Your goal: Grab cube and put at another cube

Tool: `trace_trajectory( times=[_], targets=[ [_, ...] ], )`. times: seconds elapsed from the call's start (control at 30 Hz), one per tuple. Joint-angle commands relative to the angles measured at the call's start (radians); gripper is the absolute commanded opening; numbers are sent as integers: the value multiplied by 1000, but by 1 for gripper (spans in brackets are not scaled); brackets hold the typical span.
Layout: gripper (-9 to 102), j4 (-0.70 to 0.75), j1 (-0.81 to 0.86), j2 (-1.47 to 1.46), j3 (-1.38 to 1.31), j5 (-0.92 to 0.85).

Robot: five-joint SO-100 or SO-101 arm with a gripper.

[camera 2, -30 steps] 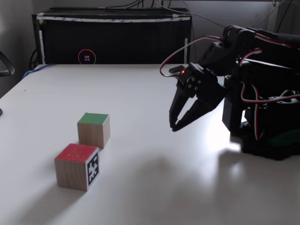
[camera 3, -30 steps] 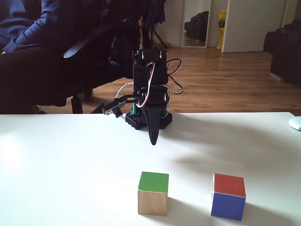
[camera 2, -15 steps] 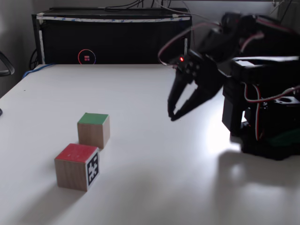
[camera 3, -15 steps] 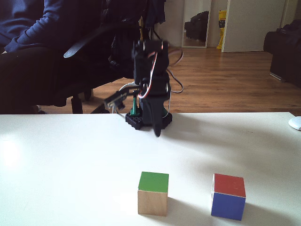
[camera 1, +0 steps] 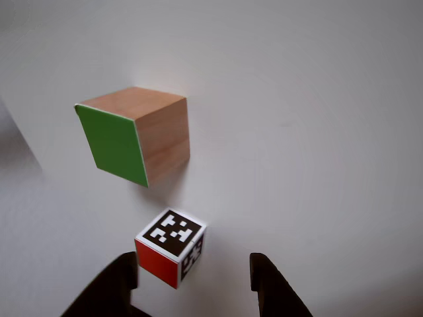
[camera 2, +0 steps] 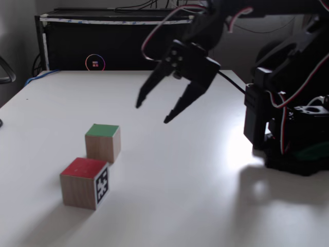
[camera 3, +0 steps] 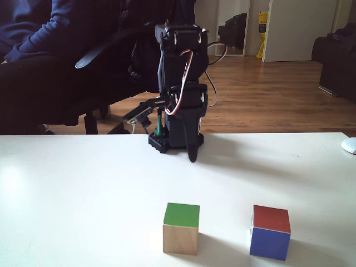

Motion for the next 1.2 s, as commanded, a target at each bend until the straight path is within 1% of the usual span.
trace_trajectory(
  times=[0.0,0.23,0.53,0.77,0.97,1.1,1.17],
  targets=[
    [30,-18,-6,-101,-121,9],
    [32,2,8,-249,-279,29],
    [35,17,21,-334,-405,63],
    [35,97,21,-459,-549,97],
    [37,135,25,-545,-609,80],
    [42,153,31,-626,-669,61],
    [42,155,38,-661,-693,57]
  ],
)
